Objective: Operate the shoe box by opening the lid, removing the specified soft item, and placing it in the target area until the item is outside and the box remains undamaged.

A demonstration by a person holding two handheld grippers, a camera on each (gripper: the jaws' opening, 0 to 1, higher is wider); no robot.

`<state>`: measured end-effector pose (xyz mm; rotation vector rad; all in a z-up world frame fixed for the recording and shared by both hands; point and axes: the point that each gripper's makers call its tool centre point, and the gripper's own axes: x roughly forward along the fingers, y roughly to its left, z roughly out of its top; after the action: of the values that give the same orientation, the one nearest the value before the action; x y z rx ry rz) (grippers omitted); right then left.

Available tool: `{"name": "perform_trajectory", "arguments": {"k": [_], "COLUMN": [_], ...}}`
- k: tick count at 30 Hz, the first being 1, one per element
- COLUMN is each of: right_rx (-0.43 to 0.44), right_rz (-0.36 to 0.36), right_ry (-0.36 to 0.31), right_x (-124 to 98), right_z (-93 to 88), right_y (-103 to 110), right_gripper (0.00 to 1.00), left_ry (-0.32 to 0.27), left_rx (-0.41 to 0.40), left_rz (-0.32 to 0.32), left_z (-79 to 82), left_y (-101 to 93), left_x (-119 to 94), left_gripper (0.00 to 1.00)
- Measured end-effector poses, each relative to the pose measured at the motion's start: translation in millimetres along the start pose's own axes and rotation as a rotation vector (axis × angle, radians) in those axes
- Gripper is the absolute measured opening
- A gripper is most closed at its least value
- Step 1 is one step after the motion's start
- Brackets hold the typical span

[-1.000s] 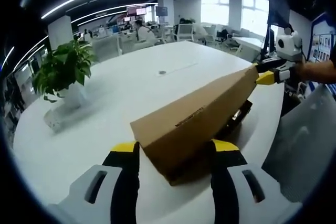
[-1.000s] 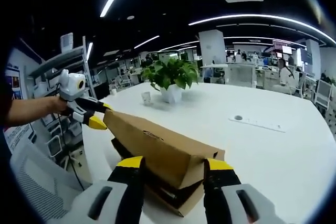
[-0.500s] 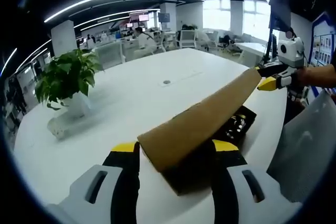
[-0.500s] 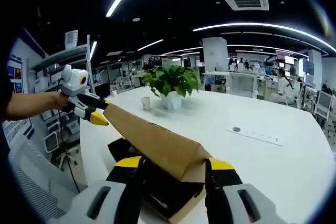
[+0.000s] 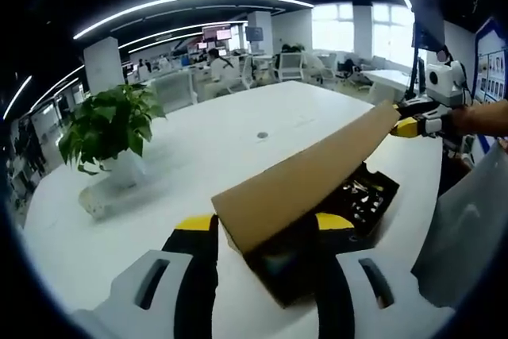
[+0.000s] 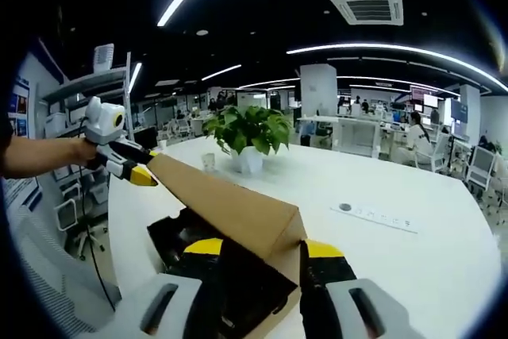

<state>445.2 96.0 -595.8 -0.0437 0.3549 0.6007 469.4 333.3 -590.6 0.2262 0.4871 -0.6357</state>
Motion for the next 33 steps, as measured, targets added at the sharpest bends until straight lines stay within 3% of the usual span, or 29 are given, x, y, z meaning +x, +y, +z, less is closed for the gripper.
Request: {"name": "perform_trajectory", "arguments": {"k": [12, 18, 33], "right_rx": [-0.022, -0.028, -0.031], "right_rz": [-0.051, -0.081, -0.120], "right_ry": [-0.015, -0.017, -0.032], "right_x": [6.9, 9.5, 18.8], "right_z": [8.4, 11.7, 20.5], "right_y": [-17.4, -28.0, -41.6], "right_gripper": [0.20, 0.10, 0.05], "left_ry": [-0.015, -0.022, -0.032], "left_rx": [0.019, 0.027, 0.033], "left_rz": [0.054, 0.074, 0.148], "left_z": [9.2, 12.9, 23.1], "left_y": [17.7, 27.8, 47.0], "left_x": [6.0, 9.5, 18.4], "left_gripper": [0.31, 0.26, 0.11]}}
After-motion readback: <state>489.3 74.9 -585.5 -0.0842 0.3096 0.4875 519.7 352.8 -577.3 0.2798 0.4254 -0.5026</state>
